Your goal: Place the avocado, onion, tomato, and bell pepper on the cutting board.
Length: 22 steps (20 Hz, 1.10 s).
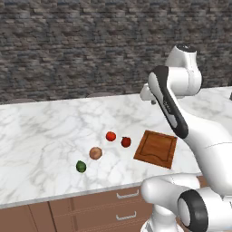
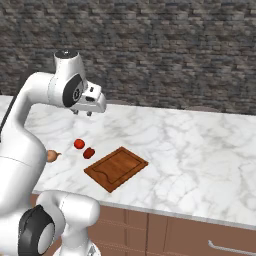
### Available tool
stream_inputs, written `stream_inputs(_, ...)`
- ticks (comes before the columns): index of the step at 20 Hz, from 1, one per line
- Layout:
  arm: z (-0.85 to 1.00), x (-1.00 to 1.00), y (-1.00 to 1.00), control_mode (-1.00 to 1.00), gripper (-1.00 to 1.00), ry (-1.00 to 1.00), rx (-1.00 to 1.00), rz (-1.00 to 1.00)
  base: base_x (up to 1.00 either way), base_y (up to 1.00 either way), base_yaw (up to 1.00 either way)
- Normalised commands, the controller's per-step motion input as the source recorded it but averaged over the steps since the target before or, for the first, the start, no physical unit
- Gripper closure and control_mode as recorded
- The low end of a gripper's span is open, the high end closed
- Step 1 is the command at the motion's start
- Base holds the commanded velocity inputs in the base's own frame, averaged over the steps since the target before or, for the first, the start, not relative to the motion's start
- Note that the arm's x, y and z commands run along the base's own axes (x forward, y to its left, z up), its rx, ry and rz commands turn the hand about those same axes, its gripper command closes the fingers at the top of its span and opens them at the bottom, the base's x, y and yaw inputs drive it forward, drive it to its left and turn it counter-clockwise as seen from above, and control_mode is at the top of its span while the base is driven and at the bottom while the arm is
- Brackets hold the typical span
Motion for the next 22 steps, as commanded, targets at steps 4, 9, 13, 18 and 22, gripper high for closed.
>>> stream_inputs(4,0.0,-0.33,0.22,-1.0,-1.0,-0.1,-0.1,0.0,0.0,0.0,0.0)
stream_inputs(9,-0.26,-0.23,0.55,-1.0,-1.0,0.01,-0.02,0.02,0.0,0.0,0.0)
stream_inputs(13,-0.47,-0.03,0.65,-1.0,-1.0,0.03,0.0,0.01,0.0,0.0,0.0)
stream_inputs(18,-0.57,-0.01,0.38,-1.0,-1.0,0.08,0.01,0.0,0.0,0.0,0.0)
stream_inputs(22,-0.61,0.02,0.33,-1.0,-1.0,0.17,0.01,0.0,0.0,0.0,0.0)
